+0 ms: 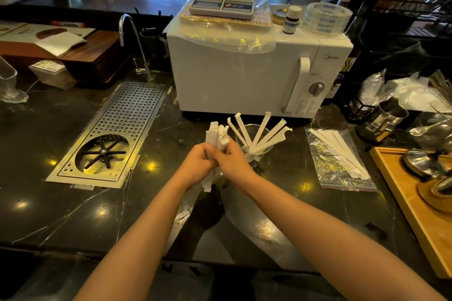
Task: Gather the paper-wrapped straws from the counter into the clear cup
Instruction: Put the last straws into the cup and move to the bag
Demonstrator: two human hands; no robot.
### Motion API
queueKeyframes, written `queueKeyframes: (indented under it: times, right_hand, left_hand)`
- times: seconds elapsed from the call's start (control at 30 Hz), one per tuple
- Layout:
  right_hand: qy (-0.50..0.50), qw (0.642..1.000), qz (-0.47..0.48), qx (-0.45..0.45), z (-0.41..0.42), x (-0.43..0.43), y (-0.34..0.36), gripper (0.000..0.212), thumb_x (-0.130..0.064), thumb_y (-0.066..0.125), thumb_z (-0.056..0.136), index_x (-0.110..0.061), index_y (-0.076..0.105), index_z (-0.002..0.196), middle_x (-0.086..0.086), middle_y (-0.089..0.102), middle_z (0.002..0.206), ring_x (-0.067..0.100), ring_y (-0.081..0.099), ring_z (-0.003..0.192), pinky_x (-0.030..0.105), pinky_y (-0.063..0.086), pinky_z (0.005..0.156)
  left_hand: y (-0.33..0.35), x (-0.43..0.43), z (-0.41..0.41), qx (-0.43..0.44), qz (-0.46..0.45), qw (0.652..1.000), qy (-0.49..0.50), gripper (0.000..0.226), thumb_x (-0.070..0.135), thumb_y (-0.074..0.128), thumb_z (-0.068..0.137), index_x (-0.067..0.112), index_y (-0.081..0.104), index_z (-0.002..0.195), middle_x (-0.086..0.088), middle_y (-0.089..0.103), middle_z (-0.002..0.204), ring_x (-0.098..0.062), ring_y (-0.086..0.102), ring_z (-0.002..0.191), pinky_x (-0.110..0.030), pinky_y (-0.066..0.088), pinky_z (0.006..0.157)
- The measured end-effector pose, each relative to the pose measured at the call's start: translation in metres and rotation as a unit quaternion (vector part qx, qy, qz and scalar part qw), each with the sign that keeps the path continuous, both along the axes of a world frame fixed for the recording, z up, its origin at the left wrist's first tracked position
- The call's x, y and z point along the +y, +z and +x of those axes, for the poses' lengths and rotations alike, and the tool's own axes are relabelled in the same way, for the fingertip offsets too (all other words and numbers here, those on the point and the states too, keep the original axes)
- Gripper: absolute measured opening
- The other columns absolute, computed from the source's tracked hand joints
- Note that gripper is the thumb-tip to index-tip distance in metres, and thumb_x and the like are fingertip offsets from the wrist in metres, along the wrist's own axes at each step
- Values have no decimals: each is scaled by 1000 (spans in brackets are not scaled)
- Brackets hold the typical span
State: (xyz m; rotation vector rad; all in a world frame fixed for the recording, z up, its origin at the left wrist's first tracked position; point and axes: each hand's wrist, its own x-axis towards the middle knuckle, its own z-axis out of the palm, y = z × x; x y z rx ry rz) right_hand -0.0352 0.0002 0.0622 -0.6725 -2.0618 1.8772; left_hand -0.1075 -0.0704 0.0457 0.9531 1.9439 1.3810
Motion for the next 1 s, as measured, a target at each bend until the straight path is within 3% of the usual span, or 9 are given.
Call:
queueKeyframes:
  times: [0.2, 0.33, 0.4, 0.5, 0.6, 0.77, 0.93, 1.0]
  right_hand:
    - [-26, 997, -16, 72, -3, 9, 48, 33, -21, 49, 92, -15, 47, 124, -16, 54, 84, 10, 55, 91, 24, 47, 79]
    - [-34, 993, -8, 112, -3, 29, 87, 9, -18, 50, 91, -23, 54, 97, -12, 58, 80, 12, 59, 87, 18, 49, 73]
    - [-44, 991, 10, 128, -2, 41, 105, 10, -16, 50, 91, -25, 54, 88, -10, 59, 80, 11, 60, 85, 14, 50, 68]
    - [-69, 987, 40, 138, 1, 60, 123, 10, -15, 49, 92, -14, 55, 100, 5, 65, 91, 18, 61, 90, 15, 50, 67]
    - [-90, 988, 57, 113, 2, 78, 124, 23, -15, 49, 92, -3, 54, 112, 21, 63, 111, 28, 60, 102, 27, 49, 78]
    - [-95, 993, 31, 65, 5, 93, 96, 30, -16, 48, 93, -8, 50, 121, 16, 60, 118, 21, 57, 99, 33, 47, 85]
    - [-97, 995, -9, 19, 2, 95, 73, 38, -17, 48, 92, -11, 44, 129, 16, 55, 127, 31, 52, 118, 42, 45, 97]
    - [-90, 996, -21, 8, 1, 95, 68, 41, -18, 48, 92, -11, 41, 132, 16, 54, 129, 30, 50, 120, 39, 44, 95]
  left_hand:
    - [54, 9, -7, 54, 48, 997, -13, 29, -6, 54, 80, 18, 57, 95, 12, 59, 83, 4, 57, 80, -9, 50, 63]
    - [92, 30, -8, 82, 83, 992, -38, 30, -4, 54, 80, 14, 57, 104, 14, 59, 84, 9, 60, 74, -3, 49, 62]
    - [108, 43, -8, 86, 100, 990, -55, 27, 1, 55, 82, 19, 55, 102, 16, 59, 85, 12, 60, 72, -1, 48, 61]
    - [123, 63, -7, 75, 111, 987, -89, 24, 7, 53, 86, 26, 52, 102, 16, 60, 90, 11, 59, 80, -2, 49, 67]
    - [125, 81, -9, 51, 87, 986, -131, 30, 7, 52, 87, 21, 51, 113, 13, 61, 96, 3, 57, 93, -15, 50, 81]
    - [99, 97, -10, 28, 38, 990, -133, 29, 3, 53, 86, 18, 54, 111, 12, 62, 90, 3, 60, 85, -15, 50, 73]
    - [73, 101, -11, 33, 2, 993, -111, 35, 5, 54, 85, 11, 52, 120, 13, 60, 88, -1, 59, 84, -15, 51, 67]
    - [67, 100, -12, 30, -6, 994, -102, 36, 5, 55, 85, 10, 52, 120, 13, 60, 87, -4, 60, 84, -13, 52, 63]
